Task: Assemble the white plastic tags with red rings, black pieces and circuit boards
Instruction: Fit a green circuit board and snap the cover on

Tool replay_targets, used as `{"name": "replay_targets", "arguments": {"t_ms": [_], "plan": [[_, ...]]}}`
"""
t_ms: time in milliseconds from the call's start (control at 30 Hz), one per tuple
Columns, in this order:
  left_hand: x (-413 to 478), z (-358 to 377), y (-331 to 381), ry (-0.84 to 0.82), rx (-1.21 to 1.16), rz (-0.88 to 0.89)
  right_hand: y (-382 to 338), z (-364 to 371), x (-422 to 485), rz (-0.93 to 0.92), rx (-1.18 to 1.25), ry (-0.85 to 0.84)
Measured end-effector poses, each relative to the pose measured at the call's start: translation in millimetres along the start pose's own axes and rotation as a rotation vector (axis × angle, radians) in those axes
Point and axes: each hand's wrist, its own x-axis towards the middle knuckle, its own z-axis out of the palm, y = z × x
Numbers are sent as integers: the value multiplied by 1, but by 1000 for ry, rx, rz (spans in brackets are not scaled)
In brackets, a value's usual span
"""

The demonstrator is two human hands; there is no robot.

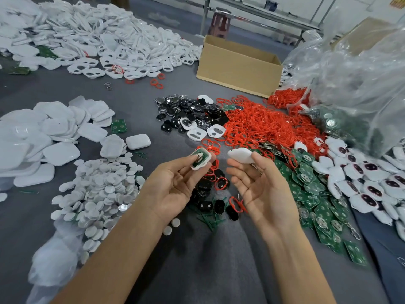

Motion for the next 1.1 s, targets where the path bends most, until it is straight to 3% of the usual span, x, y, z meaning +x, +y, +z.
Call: {"name": "replay_targets", "arguments": {"t_ms": [233,400,500,733,900,1100], "plan": [[3,-2,-1,14,-110,39,0,-1,-1,-53,-52,-20],[0,5,-18,55,770,639,1,-4,-4,-132,-87,-97],[-4,4,-25,-32,981,855,1,-4,-5,-170,-102,-124],[-12,4,-31,-196,1099,1120,2,-4,-7,-165,20,-191],[-16,6,-32,-189,1175,1236,1,-4,-7,-130,107,-290],[-16,6,-34,-198,1189,1247,1,-3,-9,-104,130,-406]]}}
